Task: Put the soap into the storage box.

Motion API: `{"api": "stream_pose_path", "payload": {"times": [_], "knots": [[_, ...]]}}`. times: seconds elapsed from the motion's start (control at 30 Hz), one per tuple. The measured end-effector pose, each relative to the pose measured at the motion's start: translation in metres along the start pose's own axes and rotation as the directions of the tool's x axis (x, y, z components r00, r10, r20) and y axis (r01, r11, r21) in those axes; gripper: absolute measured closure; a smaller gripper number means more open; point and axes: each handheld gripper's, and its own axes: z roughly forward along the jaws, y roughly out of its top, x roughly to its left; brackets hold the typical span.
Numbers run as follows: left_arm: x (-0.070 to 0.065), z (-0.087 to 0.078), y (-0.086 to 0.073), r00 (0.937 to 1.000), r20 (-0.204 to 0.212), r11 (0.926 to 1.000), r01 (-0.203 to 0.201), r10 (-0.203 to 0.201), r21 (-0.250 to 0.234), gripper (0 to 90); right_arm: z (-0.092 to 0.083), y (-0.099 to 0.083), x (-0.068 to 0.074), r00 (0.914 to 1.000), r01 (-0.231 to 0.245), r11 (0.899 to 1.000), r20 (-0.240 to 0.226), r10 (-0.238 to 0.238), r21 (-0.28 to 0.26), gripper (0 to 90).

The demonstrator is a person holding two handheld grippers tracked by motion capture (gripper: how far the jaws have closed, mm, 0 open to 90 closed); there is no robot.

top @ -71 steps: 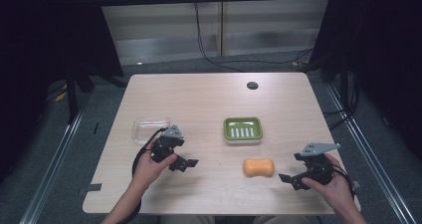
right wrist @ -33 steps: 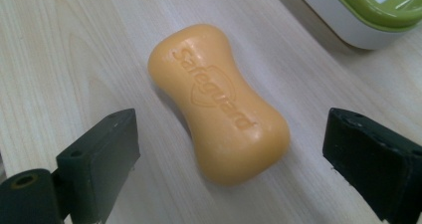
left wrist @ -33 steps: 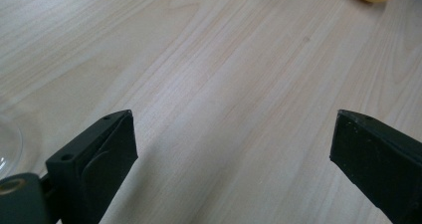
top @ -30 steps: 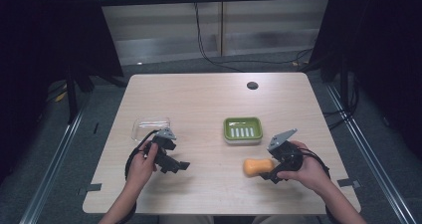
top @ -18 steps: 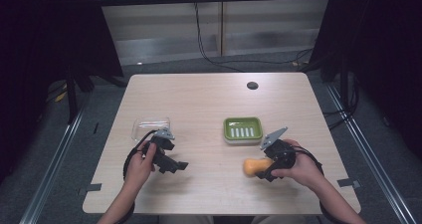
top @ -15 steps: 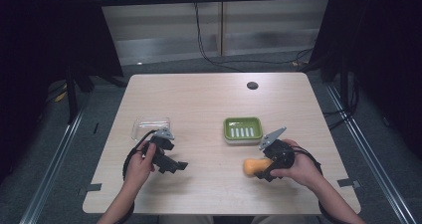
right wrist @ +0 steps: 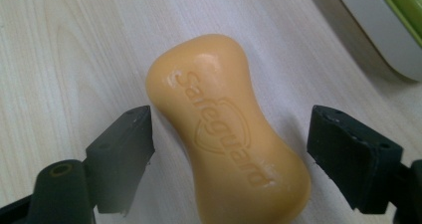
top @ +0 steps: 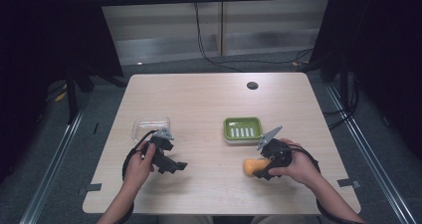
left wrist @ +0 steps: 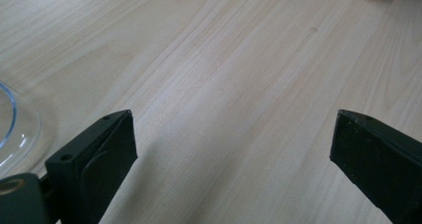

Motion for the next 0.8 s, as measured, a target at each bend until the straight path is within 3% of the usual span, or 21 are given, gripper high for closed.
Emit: {"api": "stream_pose_path", "payload": {"times": [0.3, 0.37, 0.53, 0.67, 0.73, 0.8], "knots": [[0.000, -0.001, 0.000, 1.0000, -0.001, 1.0000, 0.000, 0.000, 0.009, 4.1, 0.004, 0.006, 0.002, 0.9994, 0.034, 0.998, 0.000, -0.034, 0.045, 22.7], [0.000, -0.001, 0.000, 1.0000, 0.000, 1.0000, 0.008, -0.008, 0.004, 4.0, 0.006, 0.008, 0.003, 0.9984, 0.056, 0.997, -0.003, -0.056, 0.059, 26.9], [0.002, -0.001, -0.001, 1.0000, -0.008, 1.0000, 0.005, -0.005, 0.008, 3.7, 0.011, 0.011, 0.004, 0.9986, 0.052, 0.993, -0.005, -0.052, 0.109, 30.3], [0.002, -0.002, -0.001, 0.9999, -0.012, 0.9999, 0.008, -0.008, 0.008, 3.7, 0.012, 0.013, 0.004, 0.9985, 0.055, 0.992, -0.005, -0.055, 0.117, 32.4], [0.002, -0.001, -0.001, 0.9999, -0.013, 0.9999, 0.011, -0.011, 0.006, 3.7, 0.012, 0.016, 0.005, 0.9952, 0.095, 0.984, 0.008, -0.097, 0.149, 37.5], [0.002, -0.001, -0.001, 0.9999, -0.014, 0.9999, 0.011, -0.011, 0.005, 3.7, 0.011, 0.018, 0.006, 0.9954, 0.092, 0.982, 0.014, -0.095, 0.165, 39.3]]}}
